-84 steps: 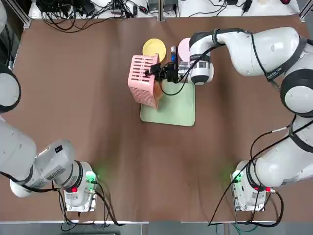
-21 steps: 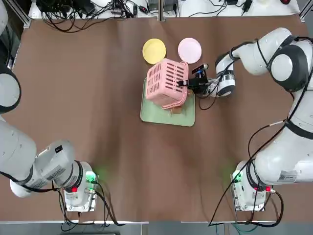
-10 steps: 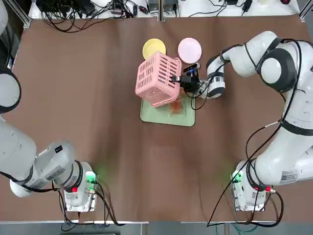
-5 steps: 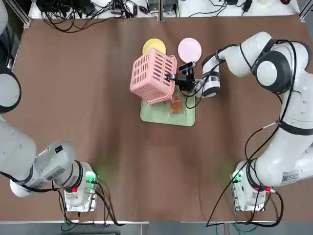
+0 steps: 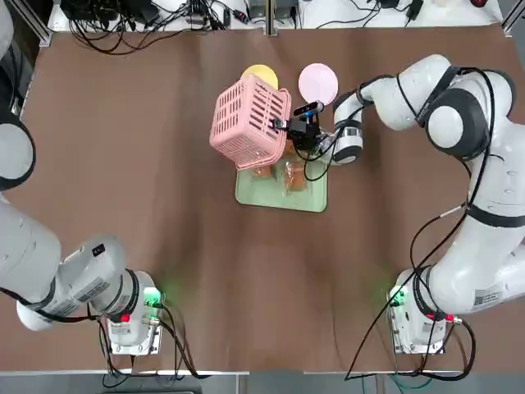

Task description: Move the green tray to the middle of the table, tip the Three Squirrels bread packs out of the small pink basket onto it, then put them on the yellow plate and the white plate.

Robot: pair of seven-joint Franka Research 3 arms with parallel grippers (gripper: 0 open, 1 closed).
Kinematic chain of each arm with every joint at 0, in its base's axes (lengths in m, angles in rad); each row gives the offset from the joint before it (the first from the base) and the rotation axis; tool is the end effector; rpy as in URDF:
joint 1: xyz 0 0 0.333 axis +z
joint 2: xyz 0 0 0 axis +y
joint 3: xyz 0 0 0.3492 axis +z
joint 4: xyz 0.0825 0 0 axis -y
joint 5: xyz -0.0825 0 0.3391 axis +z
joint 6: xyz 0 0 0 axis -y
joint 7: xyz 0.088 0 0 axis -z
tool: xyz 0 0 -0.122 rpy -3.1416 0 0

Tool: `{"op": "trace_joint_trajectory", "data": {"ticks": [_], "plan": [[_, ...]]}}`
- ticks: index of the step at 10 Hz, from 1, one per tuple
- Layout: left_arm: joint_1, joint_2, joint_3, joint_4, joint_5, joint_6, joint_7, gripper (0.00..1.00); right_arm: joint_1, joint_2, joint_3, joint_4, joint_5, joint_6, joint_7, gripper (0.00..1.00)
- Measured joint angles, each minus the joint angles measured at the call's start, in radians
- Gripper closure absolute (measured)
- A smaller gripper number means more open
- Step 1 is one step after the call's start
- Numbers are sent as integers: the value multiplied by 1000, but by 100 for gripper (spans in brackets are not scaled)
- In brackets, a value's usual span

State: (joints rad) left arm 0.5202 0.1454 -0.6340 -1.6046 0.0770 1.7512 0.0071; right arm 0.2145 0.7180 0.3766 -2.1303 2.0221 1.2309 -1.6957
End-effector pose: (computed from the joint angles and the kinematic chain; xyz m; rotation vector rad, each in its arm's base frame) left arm 0.5619 -0.0319 0.5799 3.1234 -0.1991 0.0456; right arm 0.4054 0.3937 0.2724 -0.8519 -0.2111 -0.2133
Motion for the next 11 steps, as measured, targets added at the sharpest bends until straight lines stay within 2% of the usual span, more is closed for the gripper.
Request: {"op": "trace_joint_trajectory", "data": {"ticks": [3, 5, 8, 11], "plan": [[-19, 0, -1, 0, 8, 0, 0, 0, -5, -2, -1, 7, 7, 2, 34, 93], [-18, 0, 0, 0, 8, 4, -4, 0, -27, -33, -1, 20, 17, 25, 97, 93], [-8, 26, 2, 0, 8, 11, -4, 0, -92, -167, -1, 18, 17, 107, 258, 93], [-5, 75, 5, -17, 8, 13, 2, 0, -142, -308, -1, 12, 17, 251, 439, 93]]}}
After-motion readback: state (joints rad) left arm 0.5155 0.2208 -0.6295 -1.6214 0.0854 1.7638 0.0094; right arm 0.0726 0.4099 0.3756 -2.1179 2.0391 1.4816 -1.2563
